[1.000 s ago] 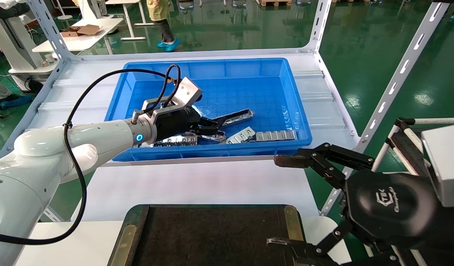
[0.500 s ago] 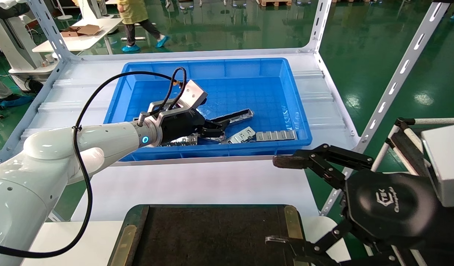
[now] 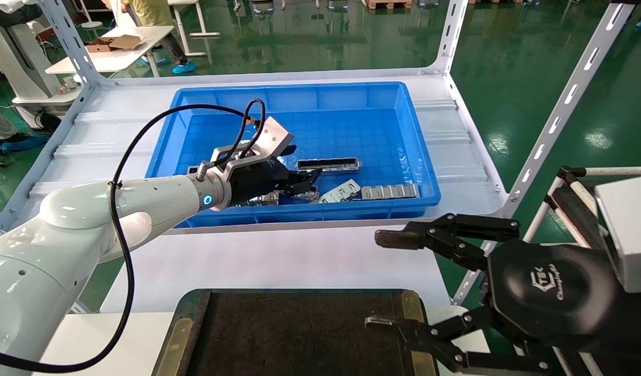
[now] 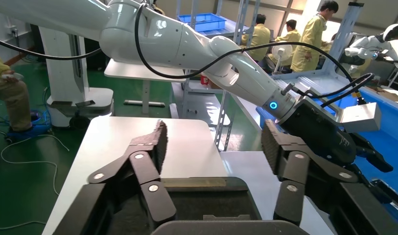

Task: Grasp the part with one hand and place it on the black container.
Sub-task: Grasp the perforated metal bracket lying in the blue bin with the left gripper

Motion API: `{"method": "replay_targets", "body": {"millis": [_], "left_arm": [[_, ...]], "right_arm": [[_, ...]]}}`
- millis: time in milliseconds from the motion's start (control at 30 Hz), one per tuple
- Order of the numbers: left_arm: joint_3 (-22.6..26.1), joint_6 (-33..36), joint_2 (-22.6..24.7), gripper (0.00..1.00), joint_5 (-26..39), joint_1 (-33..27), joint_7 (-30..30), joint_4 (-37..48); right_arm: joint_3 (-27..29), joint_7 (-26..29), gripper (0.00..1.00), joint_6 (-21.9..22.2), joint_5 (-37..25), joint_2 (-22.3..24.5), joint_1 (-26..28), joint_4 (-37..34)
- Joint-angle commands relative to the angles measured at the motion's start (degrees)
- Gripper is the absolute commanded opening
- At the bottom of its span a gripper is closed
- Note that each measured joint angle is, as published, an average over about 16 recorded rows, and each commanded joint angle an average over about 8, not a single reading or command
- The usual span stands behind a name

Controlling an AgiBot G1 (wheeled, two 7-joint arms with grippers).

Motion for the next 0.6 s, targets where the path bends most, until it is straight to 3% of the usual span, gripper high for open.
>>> {"method": "replay_targets", "body": {"millis": [33, 600], "left_arm": [[0.7, -0.3, 0.0, 0.0, -0.4, 0.0, -0.3, -0.1], [4.7, -1.8, -0.1, 0.0, -3.7, -0.3, -1.0, -0.1]], "right_arm": [[0.0, 0.0, 0.0, 0.0, 0.0, 0.0, 0.0, 0.0], [0.0, 0.0, 0.0, 0.0, 0.0, 0.0, 0.0, 0.0]]}}
